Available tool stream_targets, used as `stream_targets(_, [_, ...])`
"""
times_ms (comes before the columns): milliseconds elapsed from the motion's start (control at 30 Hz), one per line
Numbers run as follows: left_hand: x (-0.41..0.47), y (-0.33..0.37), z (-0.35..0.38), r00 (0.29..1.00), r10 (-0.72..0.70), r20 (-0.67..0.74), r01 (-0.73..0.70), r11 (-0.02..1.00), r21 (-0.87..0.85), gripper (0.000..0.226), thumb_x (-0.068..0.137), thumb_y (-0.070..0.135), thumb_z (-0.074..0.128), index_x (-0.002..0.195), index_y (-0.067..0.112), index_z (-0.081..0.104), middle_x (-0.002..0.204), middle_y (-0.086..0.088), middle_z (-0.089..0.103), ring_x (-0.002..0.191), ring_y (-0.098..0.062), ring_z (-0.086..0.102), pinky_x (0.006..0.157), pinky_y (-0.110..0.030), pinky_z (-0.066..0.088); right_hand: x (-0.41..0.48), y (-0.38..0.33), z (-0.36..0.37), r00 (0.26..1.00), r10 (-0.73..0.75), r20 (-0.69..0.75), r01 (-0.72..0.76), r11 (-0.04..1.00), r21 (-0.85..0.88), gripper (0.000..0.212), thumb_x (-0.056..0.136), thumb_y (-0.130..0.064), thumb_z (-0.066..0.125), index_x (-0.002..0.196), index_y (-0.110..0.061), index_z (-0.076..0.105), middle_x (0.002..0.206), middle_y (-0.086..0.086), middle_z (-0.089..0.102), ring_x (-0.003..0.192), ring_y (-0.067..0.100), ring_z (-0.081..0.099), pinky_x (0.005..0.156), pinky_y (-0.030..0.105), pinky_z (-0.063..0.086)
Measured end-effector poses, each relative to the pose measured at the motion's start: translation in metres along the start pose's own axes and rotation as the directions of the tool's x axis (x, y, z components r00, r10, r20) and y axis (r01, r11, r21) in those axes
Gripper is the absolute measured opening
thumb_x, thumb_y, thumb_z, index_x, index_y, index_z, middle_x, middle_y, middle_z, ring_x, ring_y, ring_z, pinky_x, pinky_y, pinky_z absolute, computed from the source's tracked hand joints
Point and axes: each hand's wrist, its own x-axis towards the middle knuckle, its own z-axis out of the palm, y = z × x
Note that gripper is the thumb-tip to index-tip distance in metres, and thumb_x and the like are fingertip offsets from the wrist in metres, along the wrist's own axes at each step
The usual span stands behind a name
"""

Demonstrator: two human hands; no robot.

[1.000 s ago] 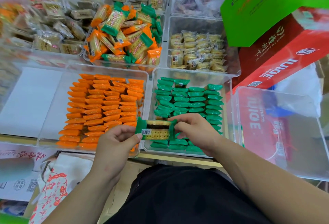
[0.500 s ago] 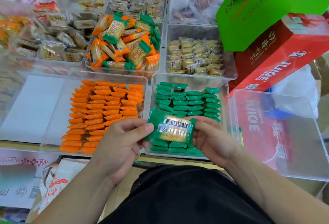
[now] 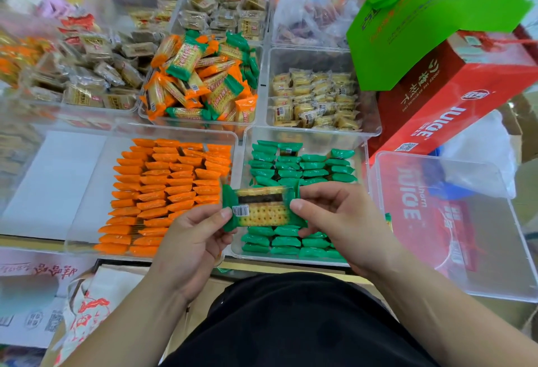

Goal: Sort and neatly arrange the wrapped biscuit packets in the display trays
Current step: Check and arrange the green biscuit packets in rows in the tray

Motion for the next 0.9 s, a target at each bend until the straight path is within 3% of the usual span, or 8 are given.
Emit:
stream_targets(100, [-0.001, 0.001, -0.001, 1.000, -0.004, 0.014, 0.004, 1.000, -0.020, 0.023, 0.075, 0.014, 0.070, 0.095, 0.001, 0.071, 0.093, -0.016, 0.069, 0.077, -0.020, 0.061, 0.065, -0.029, 0.047, -0.002, -0.004, -0.001, 1.000, -0.005, 0.022, 0.005, 1.000, -0.002, 0.016, 0.095, -0.012, 0.065, 0.083, -0.009, 0.075, 0.071, -0.005, 0.065, 0.068, 0.008, 0.061, 0.066, 0.032, 0.059])
stream_targets(233, [-0.002, 0.002, 0.000, 1.000, -0.012, 0.026, 0.013, 1.000, -0.028, 0.036, 0.067, 0.022, 0.082, 0.095, 0.002, 0.072, 0.095, -0.017, 0.070, 0.075, -0.018, 0.063, 0.062, -0.027, 0.050, -0.006, -0.007, 0.000, 1.000, 0.005, 0.013, -0.006, 1.000, 0.013, 0.017, 0.095, -0.003, 0.062, 0.082, -0.009, 0.071, 0.055, -0.016, 0.059, 0.054, 0.001, 0.058, 0.068, 0.034, 0.059])
stream_targets(367, [-0.005, 0.003, 0.002, 0.996, 0.002, 0.084, 0.003, 0.998, -0.059, 0.037, 0.059, 0.024, 0.091, 0.089, 0.008, 0.077, 0.092, -0.014, 0.070, 0.071, -0.016, 0.063, 0.059, -0.024, 0.054, -0.005, -0.004, -0.001, 0.999, 0.045, -0.002, -0.044, 0.995, 0.089, 0.018, 0.094, -0.004, 0.063, 0.083, -0.011, 0.075, 0.065, -0.010, 0.066, 0.067, 0.005, 0.065, 0.067, 0.030, 0.059])
stream_targets(533, [-0.013, 0.008, 0.008, 0.984, 0.114, 0.139, -0.111, 0.993, -0.029, 0.052, 0.068, 0.019, 0.083, 0.117, 0.025, 0.067, 0.095, -0.018, 0.065, 0.086, -0.022, 0.067, 0.062, -0.027, 0.057, -0.005, 0.003, -0.011, 0.993, 0.117, -0.016, -0.109, 0.965, 0.238, 0.028, 0.096, -0.002, 0.059, 0.116, -0.022, 0.057, 0.091, 0.017, 0.073, 0.081, 0.025, 0.072, 0.059, 0.028, 0.056])
stream_targets(633, [-0.018, 0.013, 0.014, 0.966, 0.194, 0.171, -0.202, 0.979, 0.031, 0.021, 0.075, 0.019, 0.077, 0.096, 0.023, 0.079, 0.096, -0.016, 0.068, 0.095, -0.028, 0.065, 0.067, -0.028, 0.057, -0.005, 0.004, -0.013, 0.986, 0.169, -0.016, -0.155, 0.934, 0.321, 0.021, 0.099, 0.001, 0.052, 0.106, -0.015, 0.063, 0.092, 0.011, 0.072, 0.065, 0.026, 0.069, 0.053, 0.025, 0.054])
stream_targets(700, [-0.018, 0.015, 0.014, 0.959, 0.219, 0.180, -0.230, 0.972, 0.040, 0.026, 0.090, 0.007, 0.056, 0.089, 0.015, 0.081, 0.097, -0.017, 0.073, 0.089, -0.027, 0.067, 0.068, -0.028, 0.057, -0.005, 0.005, -0.014, 0.982, 0.188, -0.016, -0.170, 0.918, 0.357, 0.032, 0.100, 0.006, 0.045, 0.110, -0.010, 0.070, 0.095, 0.012, 0.074, 0.063, 0.025, 0.068, 0.053, 0.026, 0.054])
stream_targets(800, [-0.021, 0.021, 0.014, 0.957, 0.213, 0.198, -0.241, 0.962, 0.131, 0.049, 0.095, -0.012, 0.034, 0.099, 0.008, 0.079, 0.090, -0.019, 0.073, 0.077, -0.024, 0.067, 0.066, -0.028, 0.056, -0.004, 0.003, -0.019, 0.985, 0.174, -0.008, -0.167, 0.958, 0.233, 0.033, 0.095, 0.010, 0.051, 0.118, -0.006, 0.068, 0.083, 0.021, 0.073, 0.065, 0.022, 0.068, 0.056, 0.024, 0.055])
stream_targets(900, [-0.024, 0.025, 0.015, 0.961, 0.239, 0.140, -0.276, 0.869, 0.410, 0.021, 0.095, -0.001, 0.057, 0.092, 0.009, 0.076, 0.079, -0.014, 0.074, 0.061, -0.018, 0.064, 0.053, -0.026, 0.049, -0.004, -0.001, -0.018, 0.983, 0.185, -0.006, -0.185, 0.983, 0.000, 0.013, 0.090, -0.015, 0.071, 0.097, -0.005, 0.075, 0.085, 0.018, 0.075, 0.054, 0.017, 0.060, 0.048, 0.025, 0.049])
